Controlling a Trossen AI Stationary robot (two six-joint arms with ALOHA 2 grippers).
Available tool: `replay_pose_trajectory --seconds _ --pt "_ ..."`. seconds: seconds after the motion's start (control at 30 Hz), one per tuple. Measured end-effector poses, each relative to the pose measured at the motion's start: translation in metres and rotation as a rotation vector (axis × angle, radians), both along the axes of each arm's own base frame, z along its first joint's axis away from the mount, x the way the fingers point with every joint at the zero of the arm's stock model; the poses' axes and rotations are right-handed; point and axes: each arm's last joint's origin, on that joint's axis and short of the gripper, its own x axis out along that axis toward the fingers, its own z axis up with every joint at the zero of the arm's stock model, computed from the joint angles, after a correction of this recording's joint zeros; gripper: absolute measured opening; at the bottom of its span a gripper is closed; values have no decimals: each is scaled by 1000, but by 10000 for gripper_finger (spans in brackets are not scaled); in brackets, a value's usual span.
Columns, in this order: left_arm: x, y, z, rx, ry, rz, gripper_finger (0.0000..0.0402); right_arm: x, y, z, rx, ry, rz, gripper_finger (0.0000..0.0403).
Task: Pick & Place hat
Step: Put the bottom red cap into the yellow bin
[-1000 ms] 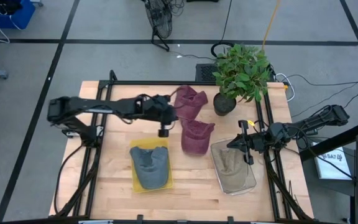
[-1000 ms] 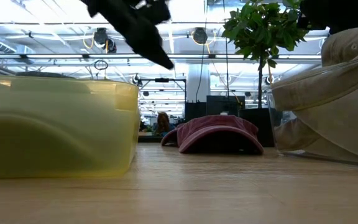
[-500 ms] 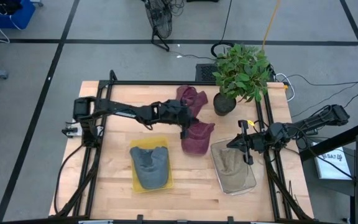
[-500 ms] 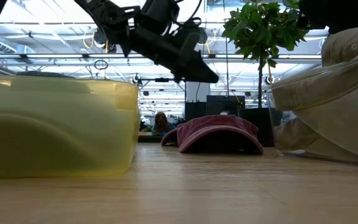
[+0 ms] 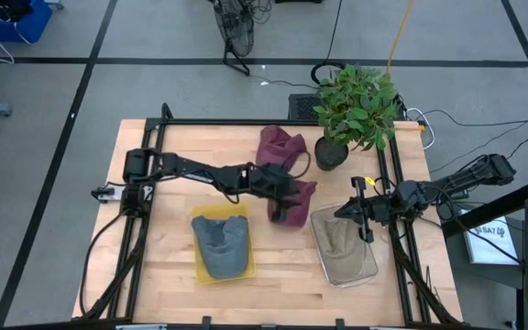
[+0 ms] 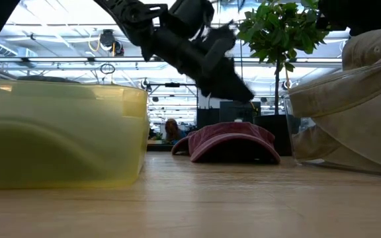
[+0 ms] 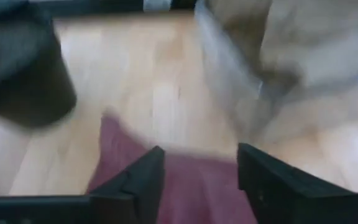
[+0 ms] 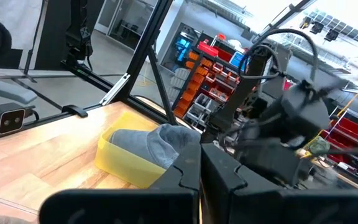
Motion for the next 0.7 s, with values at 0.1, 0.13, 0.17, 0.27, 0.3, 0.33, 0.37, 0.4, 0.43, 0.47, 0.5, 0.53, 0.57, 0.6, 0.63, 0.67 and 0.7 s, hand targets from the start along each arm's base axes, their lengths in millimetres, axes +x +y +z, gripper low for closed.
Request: replay_pose_trajectory --seconds 0.1,0.13,0.17,0.27,0.3,0.33,0.37,0.4,0.43,0.47,0.5,0.53,0.57,0.6,0.63,0.67,0.7 --pt "-4 1 2 -2 94 4 243 0 0 0 0 1 0 0" --pt "-5 0 2 -1 114 1 253 0 0 0 0 2 0 0" --pt "-6 0 2 -1 139 -1 262 0 0 0 -1 3 0 0" --pt "-8 0 -2 -3 175 11 280 0 0 0 -2 3 0 0" --pt "-8 0 -3 2 179 19 283 0 0 0 -5 2 -1 0" --pt "-8 1 -2 5 179 23 286 0 0 0 -8 1 -1 0" --pt "-8 1 -2 10 180 26 286 0 0 -1 -12 1 -2 0" --pt "-9 1 -2 14 187 25 286 0 0 0 -17 -1 -2 0" --pt "-9 1 -3 14 194 23 285 0 0 0 -22 -2 -3 0" --pt "-10 1 -2 14 199 22 283 0 0 -1 -23 -2 -2 0" --pt "-11 1 -2 18 203 19 281 0 0 -1 -22 -1 -3 0" --pt "-11 1 0 28 198 15 278 1 0 -1 -22 1 -3 0" --pt "-11 1 1 53 190 19 276 1 0 -1 -20 2 -2 0" --pt "-11 2 1 83 188 25 274 1 0 -1 -20 3 -2 0" --pt "-10 3 2 116 184 34 272 1 0 -1 -20 3 -2 0" --pt "-10 4 2 149 179 44 270 1 0 -1 -20 4 -2 0" --pt "-9 5 2 172 174 59 268 1 0 -1 -21 6 -2 0"
